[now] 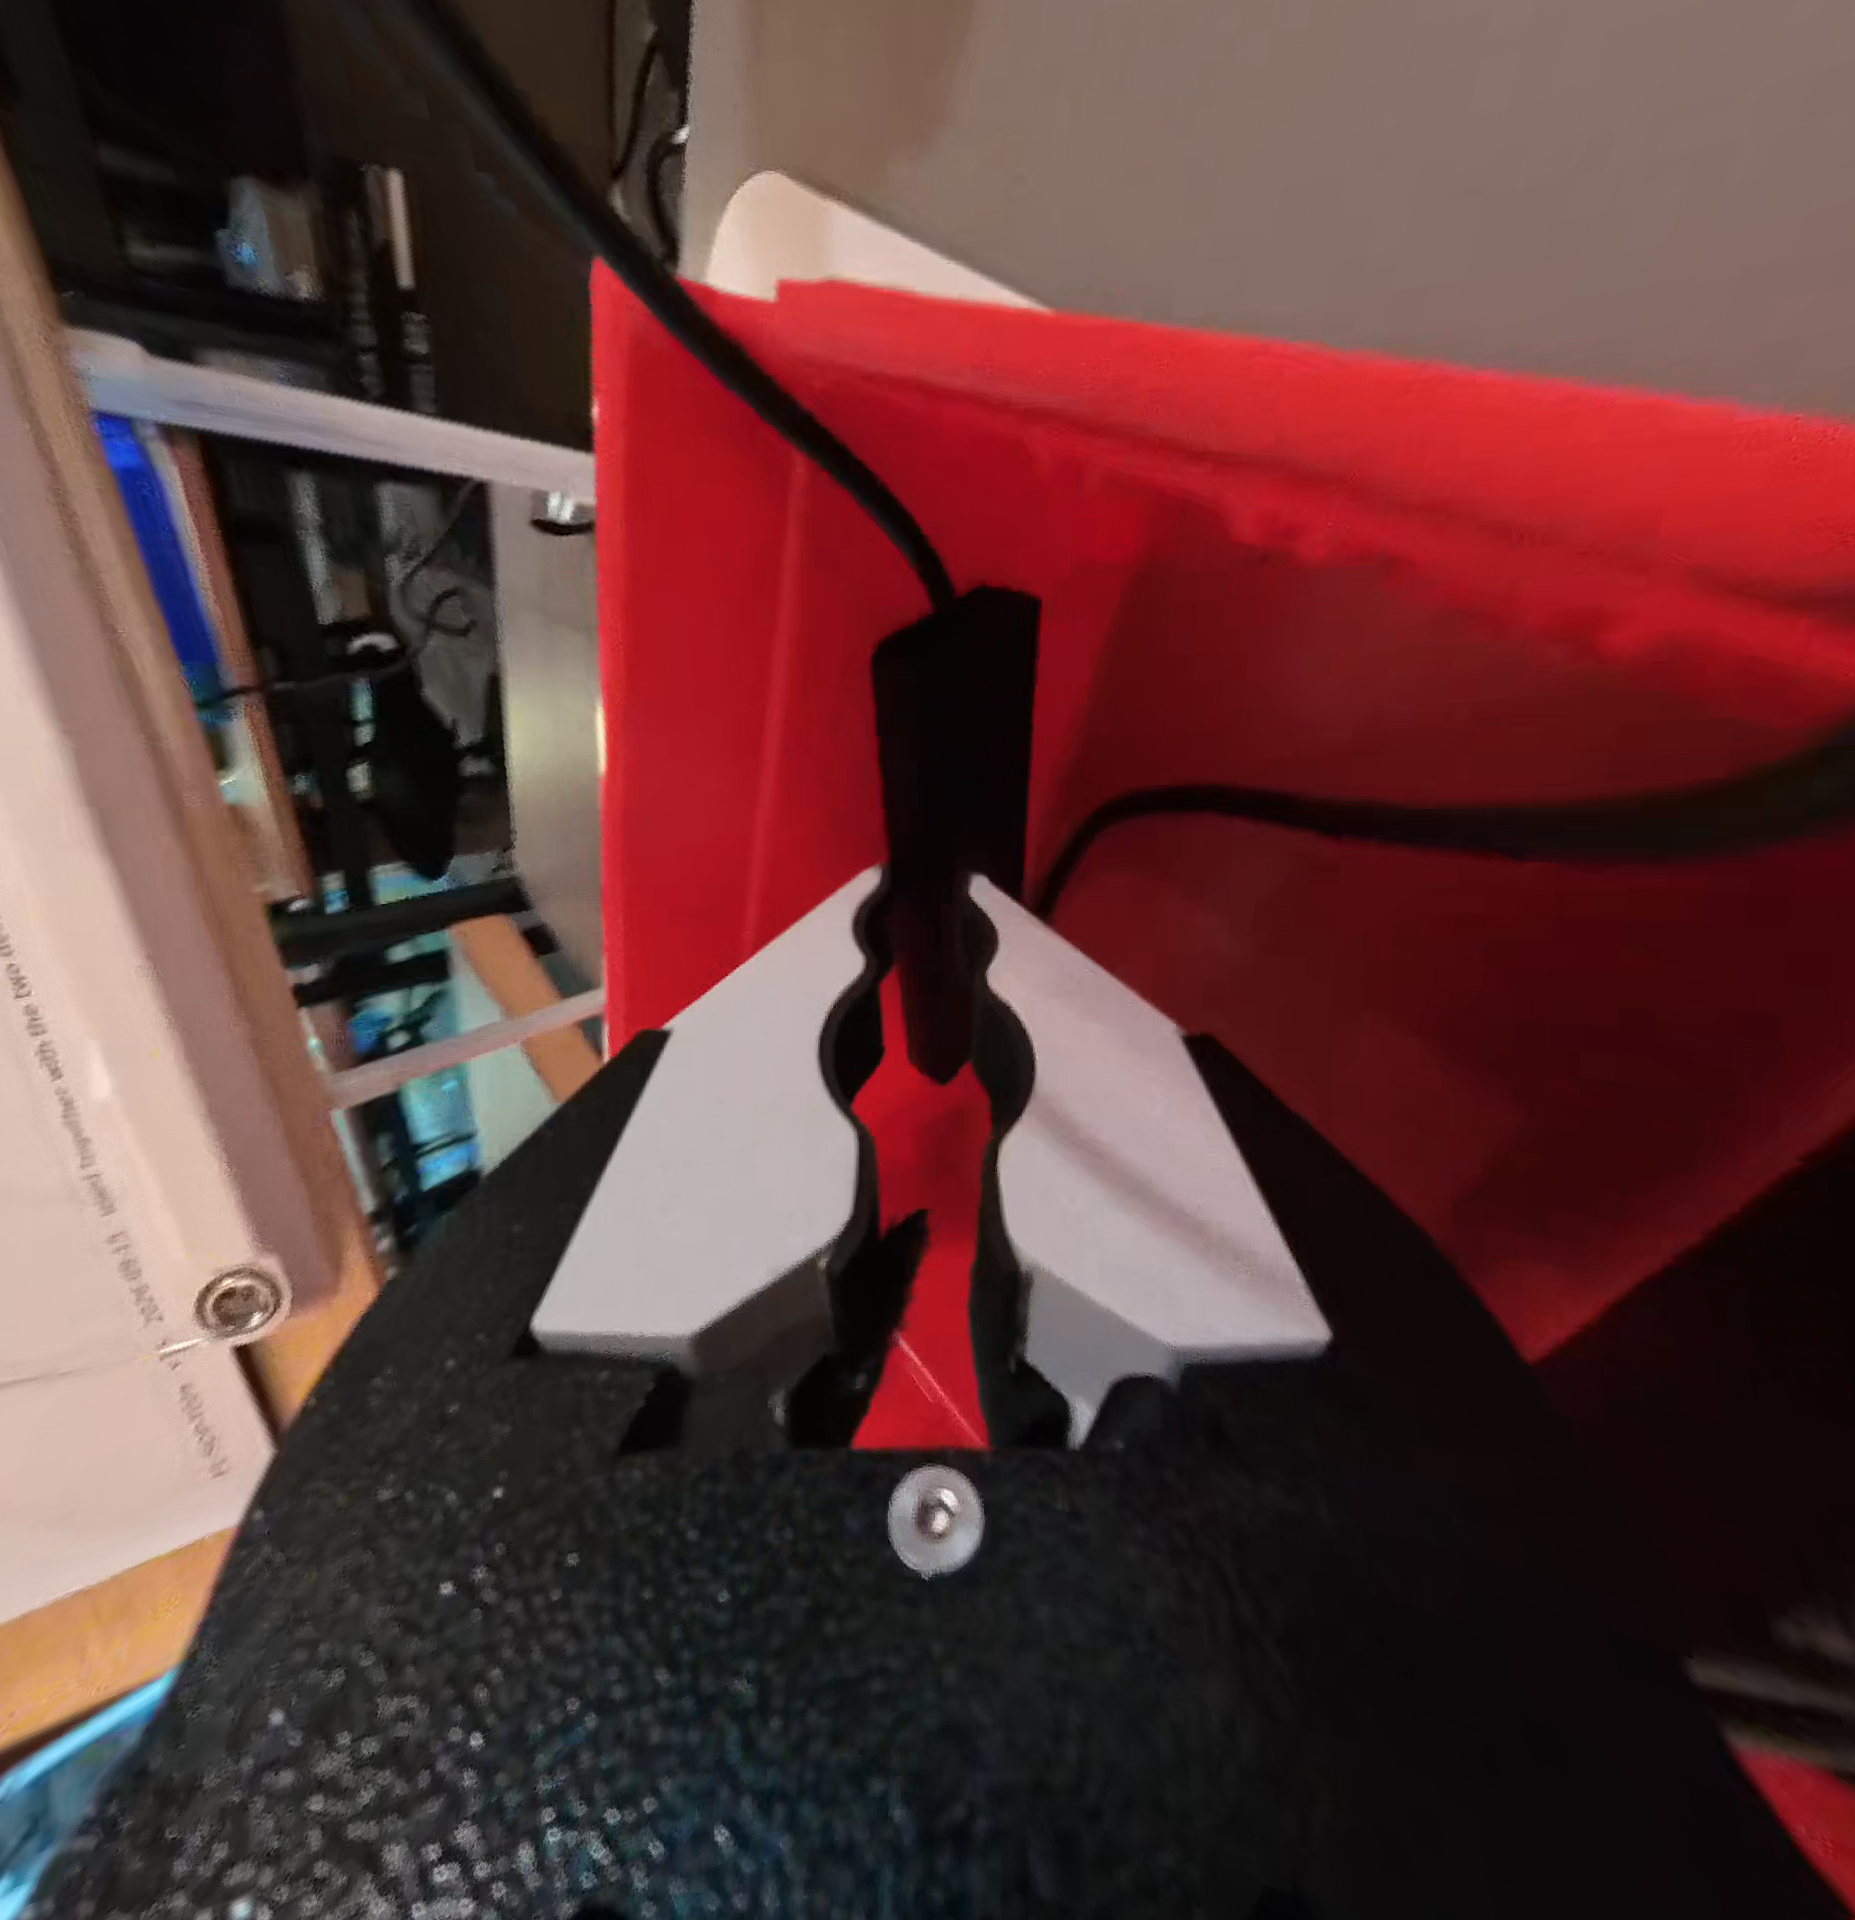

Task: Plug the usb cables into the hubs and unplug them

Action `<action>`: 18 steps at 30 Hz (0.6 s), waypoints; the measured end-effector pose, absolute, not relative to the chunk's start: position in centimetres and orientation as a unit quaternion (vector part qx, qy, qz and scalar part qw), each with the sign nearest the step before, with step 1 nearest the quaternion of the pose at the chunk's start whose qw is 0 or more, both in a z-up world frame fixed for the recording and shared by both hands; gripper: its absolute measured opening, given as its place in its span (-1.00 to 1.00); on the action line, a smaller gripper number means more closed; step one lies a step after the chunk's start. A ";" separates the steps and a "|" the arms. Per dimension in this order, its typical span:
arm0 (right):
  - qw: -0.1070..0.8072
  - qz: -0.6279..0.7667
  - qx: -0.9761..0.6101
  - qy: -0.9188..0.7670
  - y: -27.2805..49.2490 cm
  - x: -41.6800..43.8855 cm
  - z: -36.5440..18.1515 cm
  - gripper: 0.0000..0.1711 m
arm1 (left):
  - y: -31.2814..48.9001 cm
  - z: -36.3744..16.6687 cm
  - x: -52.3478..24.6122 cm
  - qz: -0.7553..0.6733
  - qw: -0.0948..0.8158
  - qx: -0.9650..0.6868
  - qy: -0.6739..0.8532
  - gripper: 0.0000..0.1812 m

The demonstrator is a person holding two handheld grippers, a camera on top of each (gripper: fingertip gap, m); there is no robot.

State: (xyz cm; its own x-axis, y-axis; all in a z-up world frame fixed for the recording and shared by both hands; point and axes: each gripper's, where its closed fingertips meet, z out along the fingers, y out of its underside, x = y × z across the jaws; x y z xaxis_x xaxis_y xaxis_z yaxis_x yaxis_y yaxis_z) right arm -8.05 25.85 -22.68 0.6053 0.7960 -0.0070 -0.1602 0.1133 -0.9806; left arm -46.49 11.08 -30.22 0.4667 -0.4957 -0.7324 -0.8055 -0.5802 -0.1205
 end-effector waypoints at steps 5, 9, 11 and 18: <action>0.686 0.351 -0.574 -0.277 25.9 -8.1 -22.8 -0.10 | 8.3 -31.6 -45.0 0.187 0.177 -0.868 0.425 -1.00; 0.682 0.355 -0.576 -0.278 25.9 -8.2 -22.9 -0.10 | 8.4 -30.7 -45.0 0.154 0.184 -0.882 0.405 -0.89; 0.680 0.356 -0.577 -0.279 26.0 -8.2 -23.0 -0.11 | 9.6 -29.5 -45.5 0.179 0.216 -0.875 0.394 -0.77; 0.672 0.364 -0.581 -0.280 26.0 -8.3 -23.2 -0.13 | 9.8 -31.9 -47.0 0.203 0.160 -0.885 0.387 -0.53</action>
